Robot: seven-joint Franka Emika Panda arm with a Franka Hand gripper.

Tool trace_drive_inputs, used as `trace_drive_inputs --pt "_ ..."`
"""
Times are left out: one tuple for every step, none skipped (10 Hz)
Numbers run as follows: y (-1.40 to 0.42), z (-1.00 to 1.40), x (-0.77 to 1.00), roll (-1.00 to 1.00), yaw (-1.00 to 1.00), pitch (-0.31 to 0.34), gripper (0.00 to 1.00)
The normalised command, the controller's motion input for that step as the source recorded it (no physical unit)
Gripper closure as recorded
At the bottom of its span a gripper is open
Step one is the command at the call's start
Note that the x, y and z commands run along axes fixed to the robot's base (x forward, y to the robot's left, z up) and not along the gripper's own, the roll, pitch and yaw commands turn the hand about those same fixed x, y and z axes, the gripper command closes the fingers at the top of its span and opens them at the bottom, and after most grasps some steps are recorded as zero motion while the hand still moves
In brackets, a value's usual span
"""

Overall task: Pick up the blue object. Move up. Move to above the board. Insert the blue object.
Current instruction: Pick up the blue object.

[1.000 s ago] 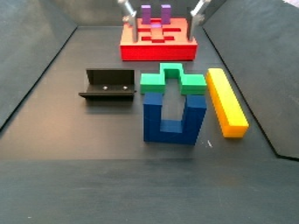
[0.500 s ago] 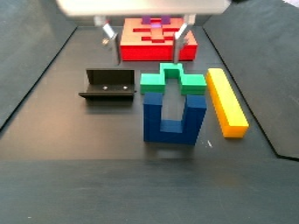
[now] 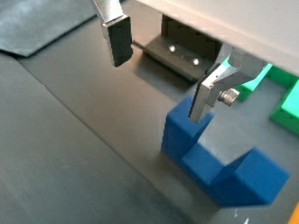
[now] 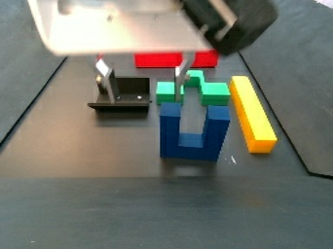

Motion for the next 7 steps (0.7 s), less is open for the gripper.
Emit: trace_drive_inputs --pt "0.16 -0.29 0.0 -0.1 -0.22 0.033 0.0" --pt "0.09 -0.4 -0.19 -0.06 -0.33 0.047 0.0" --pt "0.07 -0.35 -0.22 -0.1 -0.33 0.031 0.0" --pt "0.0 -0.26 -0.21 -0.13 -0.25 0.0 0.0" --pt "0.0 -0.23 -0.13 -0.14 -0.08 0.0 0.0" --pt "0.0 -0.21 -0.11 -0.13 -0.01 0.0 0.0" --pt "0.0 -0.24 -0.04 -0.12 0.0 0.0 0.0"
